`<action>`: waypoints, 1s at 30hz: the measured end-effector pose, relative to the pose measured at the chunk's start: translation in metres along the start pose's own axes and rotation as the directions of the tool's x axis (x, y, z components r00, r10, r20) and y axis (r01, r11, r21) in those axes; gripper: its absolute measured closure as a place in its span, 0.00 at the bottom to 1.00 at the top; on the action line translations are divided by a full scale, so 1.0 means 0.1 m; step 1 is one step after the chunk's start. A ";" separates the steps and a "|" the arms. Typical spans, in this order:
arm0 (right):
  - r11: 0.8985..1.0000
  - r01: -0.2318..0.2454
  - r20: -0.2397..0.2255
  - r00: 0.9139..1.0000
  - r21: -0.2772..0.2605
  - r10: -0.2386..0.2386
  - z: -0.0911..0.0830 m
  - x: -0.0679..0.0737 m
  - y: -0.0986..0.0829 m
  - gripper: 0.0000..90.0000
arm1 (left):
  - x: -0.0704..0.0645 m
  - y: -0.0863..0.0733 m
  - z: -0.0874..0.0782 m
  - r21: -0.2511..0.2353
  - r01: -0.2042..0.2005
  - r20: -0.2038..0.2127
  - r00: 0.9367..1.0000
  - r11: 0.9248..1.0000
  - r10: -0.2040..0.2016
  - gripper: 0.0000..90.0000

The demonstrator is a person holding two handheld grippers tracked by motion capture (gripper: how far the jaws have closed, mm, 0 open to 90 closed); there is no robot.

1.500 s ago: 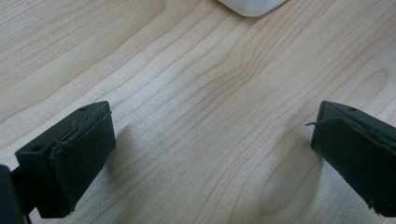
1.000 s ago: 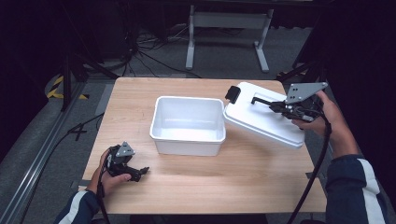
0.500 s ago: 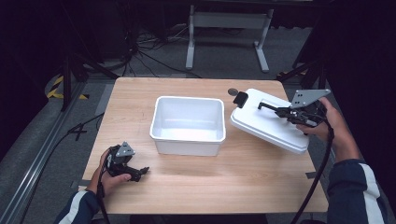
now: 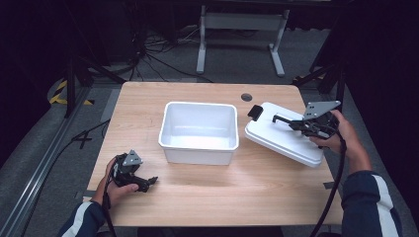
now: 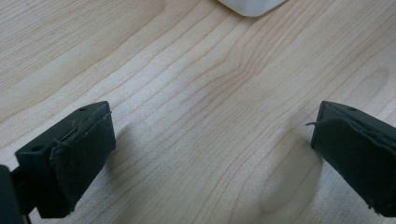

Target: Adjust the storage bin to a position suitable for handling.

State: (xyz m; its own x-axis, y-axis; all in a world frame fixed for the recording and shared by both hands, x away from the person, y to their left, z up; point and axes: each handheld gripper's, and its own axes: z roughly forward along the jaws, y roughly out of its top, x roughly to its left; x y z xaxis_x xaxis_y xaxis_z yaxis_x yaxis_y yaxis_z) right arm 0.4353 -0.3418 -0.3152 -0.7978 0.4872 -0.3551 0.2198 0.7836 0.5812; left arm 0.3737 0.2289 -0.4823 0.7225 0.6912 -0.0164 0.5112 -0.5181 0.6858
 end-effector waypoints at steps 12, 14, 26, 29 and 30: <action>0.999 -0.033 -0.030 0.999 0.027 0.034 0.35 0.01 -0.09 0.94 | 0.00 0.00 0.00 0.002 0.004 0.002 1.000 1.000 -0.004 0.00; 0.999 -0.038 -0.039 0.998 0.029 0.040 0.42 0.02 -0.10 0.94 | 0.00 0.00 0.00 0.002 0.004 0.002 1.000 1.000 -0.004 0.00; 0.996 -0.066 -0.050 0.996 0.067 0.069 0.71 0.01 -0.18 0.94 | 0.00 0.00 0.00 0.002 0.004 0.003 1.000 1.000 -0.004 0.00; 0.994 -0.074 -0.047 0.996 0.083 0.078 0.76 0.00 -0.22 0.94 | 0.00 0.00 0.00 0.002 0.004 0.003 1.000 1.000 -0.004 0.00; 0.993 -0.079 -0.047 0.995 0.087 0.084 0.78 0.00 -0.24 0.94 | 0.00 0.00 0.00 0.002 0.004 0.002 1.000 1.000 -0.004 0.00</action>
State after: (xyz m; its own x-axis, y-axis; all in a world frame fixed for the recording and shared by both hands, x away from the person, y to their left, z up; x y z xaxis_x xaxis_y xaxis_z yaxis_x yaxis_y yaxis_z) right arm 0.4740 -0.3310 -0.3858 -0.8019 0.5325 -0.2708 0.3303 0.7729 0.5417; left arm 0.3734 0.2288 -0.4822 0.7216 0.6920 -0.0208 0.5150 -0.5165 0.6841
